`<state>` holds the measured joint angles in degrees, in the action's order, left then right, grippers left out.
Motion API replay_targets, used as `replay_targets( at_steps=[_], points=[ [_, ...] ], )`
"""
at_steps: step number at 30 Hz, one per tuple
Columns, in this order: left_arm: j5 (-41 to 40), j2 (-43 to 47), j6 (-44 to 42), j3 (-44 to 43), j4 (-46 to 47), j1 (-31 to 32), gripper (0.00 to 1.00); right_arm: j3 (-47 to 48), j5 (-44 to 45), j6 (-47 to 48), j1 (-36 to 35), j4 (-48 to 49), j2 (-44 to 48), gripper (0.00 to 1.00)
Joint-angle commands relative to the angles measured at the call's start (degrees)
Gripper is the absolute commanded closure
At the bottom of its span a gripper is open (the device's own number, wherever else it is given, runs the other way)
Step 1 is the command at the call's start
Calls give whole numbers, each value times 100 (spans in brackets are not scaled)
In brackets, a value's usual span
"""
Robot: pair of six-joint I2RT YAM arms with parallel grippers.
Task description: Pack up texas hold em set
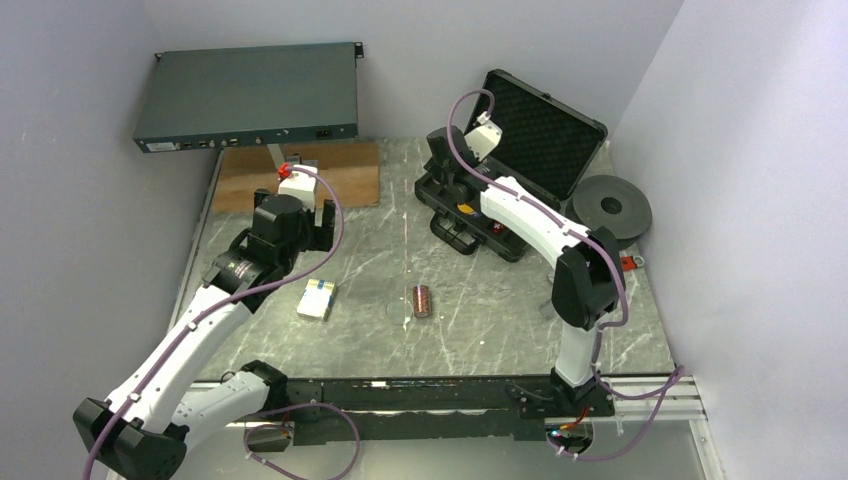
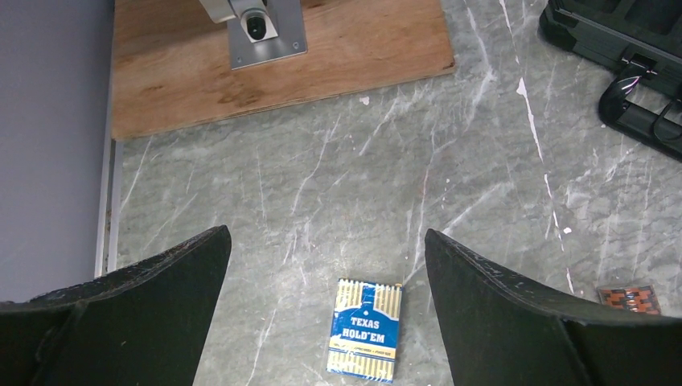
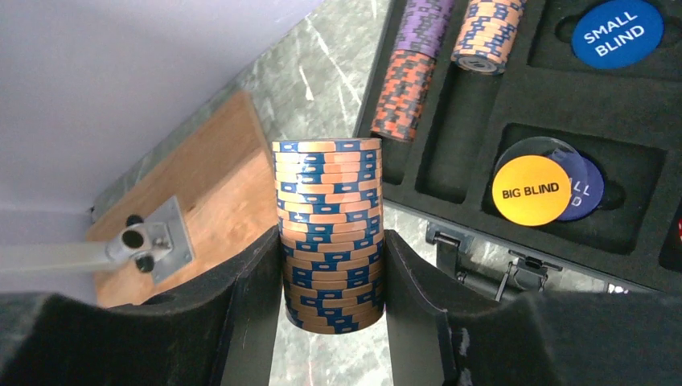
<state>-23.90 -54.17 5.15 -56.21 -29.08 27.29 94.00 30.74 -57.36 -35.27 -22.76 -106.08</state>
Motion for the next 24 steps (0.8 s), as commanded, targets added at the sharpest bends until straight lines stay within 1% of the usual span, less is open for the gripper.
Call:
replay_targets(
  at_steps=[1, 3, 4, 5, 7, 14, 20, 24],
  points=[
    [-130, -5, -18, 43, 156, -17, 4, 593, 644, -579, 51, -26, -285, 100],
    [-159, -29, -22, 48, 149, -17, 4, 940, 678, -944, 99, -396, -483, 100],
    [-173, -32, -29, -402, 148, -21, 4, 1060, 675, -1145, 125, -548, -566, 100],
    [-183, -40, -31, -1, 148, -15, 4, 1167, 671, -1249, 160, -662, -645, 100],
    [-197, -41, -31, 61, 145, -20, 4, 1370, 587, -1412, 247, -814, -785, 100],
    [-207, -101, -34, 44, 132, -20, 4, 1876, 279, -1631, 435, -1005, -1275, 100],
    [-197, -84, -56, 75, 171, -20, 4, 2315, 40, -1846, 538, -1356, -1775, 100],
    [-210, -132, -47, 40, 131, -17, 5, 2331, -62, -1910, 611, -1399, -1914, 100]
  ],
)
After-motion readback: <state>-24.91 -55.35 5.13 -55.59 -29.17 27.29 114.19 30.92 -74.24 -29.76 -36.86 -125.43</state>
